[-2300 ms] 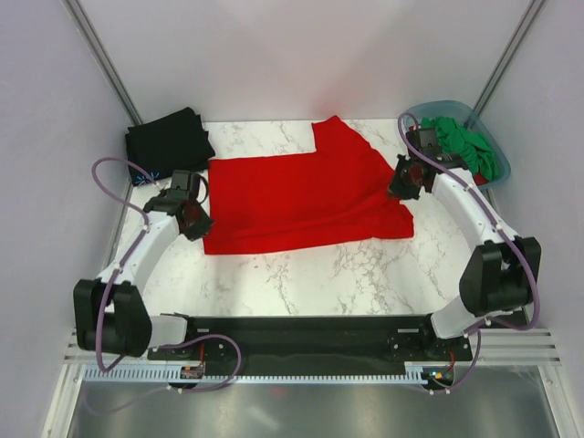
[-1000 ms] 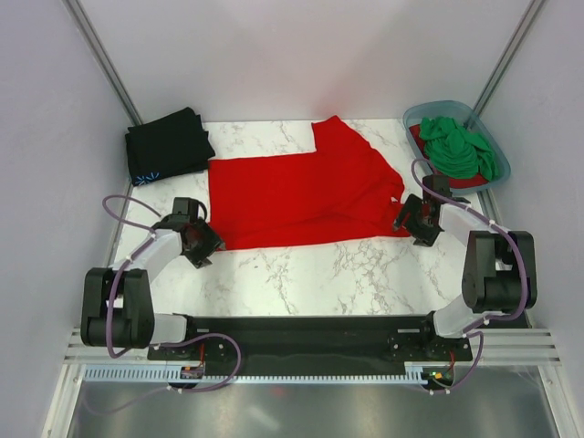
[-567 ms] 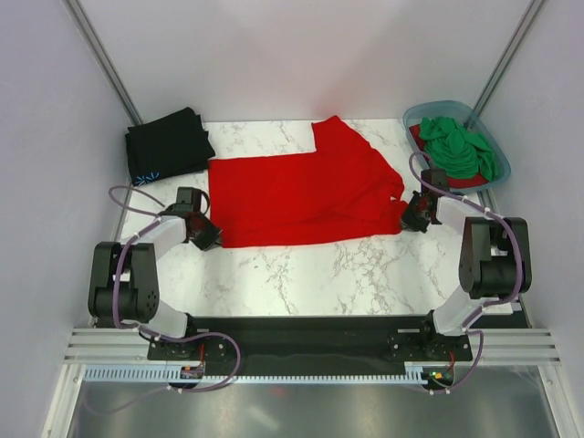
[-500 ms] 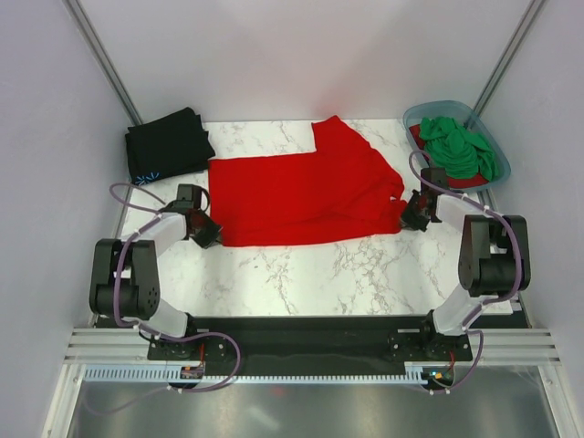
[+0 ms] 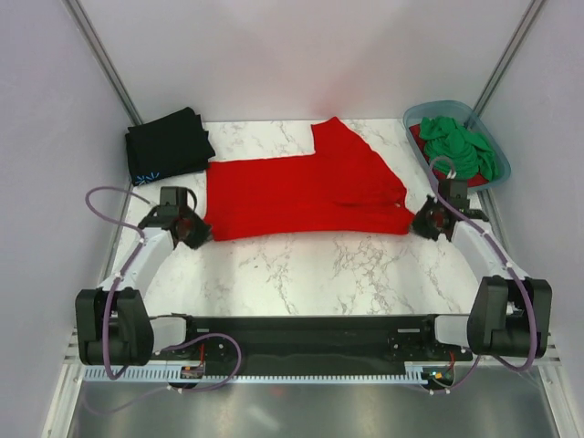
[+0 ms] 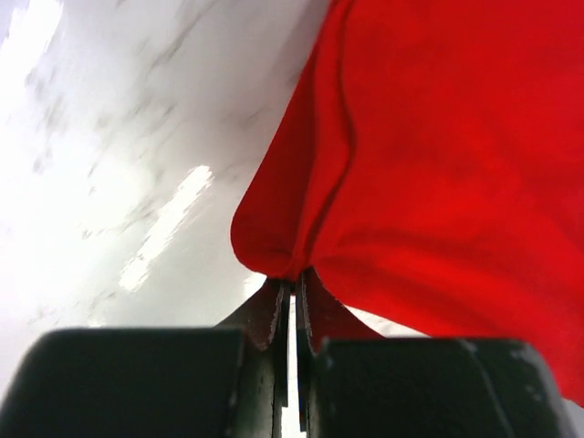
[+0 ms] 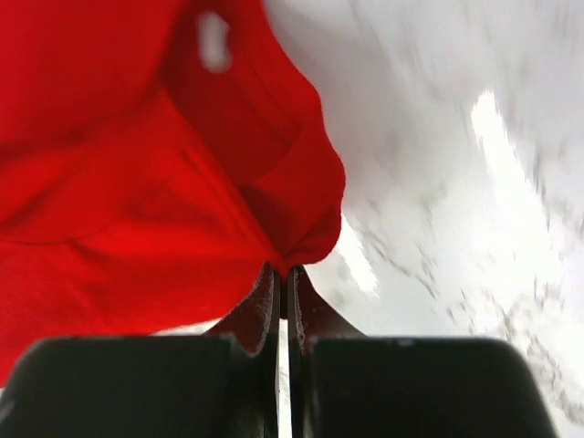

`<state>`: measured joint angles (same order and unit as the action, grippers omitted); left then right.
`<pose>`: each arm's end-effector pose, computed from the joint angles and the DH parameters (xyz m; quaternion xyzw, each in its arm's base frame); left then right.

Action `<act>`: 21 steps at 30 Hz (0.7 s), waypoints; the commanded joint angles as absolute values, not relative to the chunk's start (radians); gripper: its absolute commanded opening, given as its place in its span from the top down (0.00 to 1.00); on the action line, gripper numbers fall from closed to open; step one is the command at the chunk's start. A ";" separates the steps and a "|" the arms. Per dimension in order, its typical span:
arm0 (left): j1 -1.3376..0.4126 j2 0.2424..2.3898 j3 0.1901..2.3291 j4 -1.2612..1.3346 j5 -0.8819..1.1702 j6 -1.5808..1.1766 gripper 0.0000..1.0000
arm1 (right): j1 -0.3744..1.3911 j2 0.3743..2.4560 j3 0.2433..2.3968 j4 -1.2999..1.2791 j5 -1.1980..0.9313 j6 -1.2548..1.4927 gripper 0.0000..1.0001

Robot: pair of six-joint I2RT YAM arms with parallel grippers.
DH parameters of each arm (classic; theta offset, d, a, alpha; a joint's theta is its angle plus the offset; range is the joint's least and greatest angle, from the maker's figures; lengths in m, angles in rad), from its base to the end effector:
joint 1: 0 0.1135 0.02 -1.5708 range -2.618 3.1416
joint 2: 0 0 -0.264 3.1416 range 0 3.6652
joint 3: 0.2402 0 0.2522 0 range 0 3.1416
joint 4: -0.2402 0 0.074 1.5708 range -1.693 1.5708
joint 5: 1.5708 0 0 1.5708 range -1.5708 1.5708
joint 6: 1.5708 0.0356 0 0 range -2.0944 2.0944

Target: Fold and stack the t-shirts

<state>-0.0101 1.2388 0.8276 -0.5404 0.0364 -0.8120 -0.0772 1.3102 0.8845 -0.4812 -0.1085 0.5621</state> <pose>0.2460 -0.0038 0.2309 -0.3666 0.8789 -0.1376 0.2723 0.2668 -0.0168 0.2359 0.2799 0.9017 0.1279 0.3036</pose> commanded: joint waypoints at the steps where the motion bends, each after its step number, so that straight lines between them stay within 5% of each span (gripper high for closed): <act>1: -0.003 1.246 0.687 -0.598 0.080 -0.834 0.98 | -0.083 1.332 0.691 -0.509 -0.130 0.598 1.00; 6: -0.002 1.207 0.574 -0.588 0.136 -0.861 0.97 | -0.086 1.255 0.580 -0.503 -0.133 0.647 1.00; 11: -0.002 1.114 0.545 -0.613 0.189 -0.871 0.78 | -0.086 1.135 0.583 -0.581 -0.147 0.669 0.99; 13: -0.002 1.066 0.548 -0.641 0.212 -0.865 0.56 | -0.086 1.102 0.595 -0.615 -0.169 0.666 0.85; 14: -0.002 1.049 0.554 -0.669 0.233 -0.861 0.50 | -0.086 1.062 0.595 -0.647 -0.181 0.664 0.57; 16: -0.002 0.994 0.561 -0.696 0.256 -0.853 0.37 | -0.086 1.013 0.592 -0.687 -0.221 0.672 0.29; 18: -0.002 0.951 0.575 -0.728 0.293 -0.847 0.34 | -0.086 0.941 0.601 -0.716 -0.230 0.672 0.15; 21: -0.002 0.896 0.644 -0.750 0.319 -0.798 0.32 | -0.084 0.871 0.630 -0.724 -0.236 0.658 0.13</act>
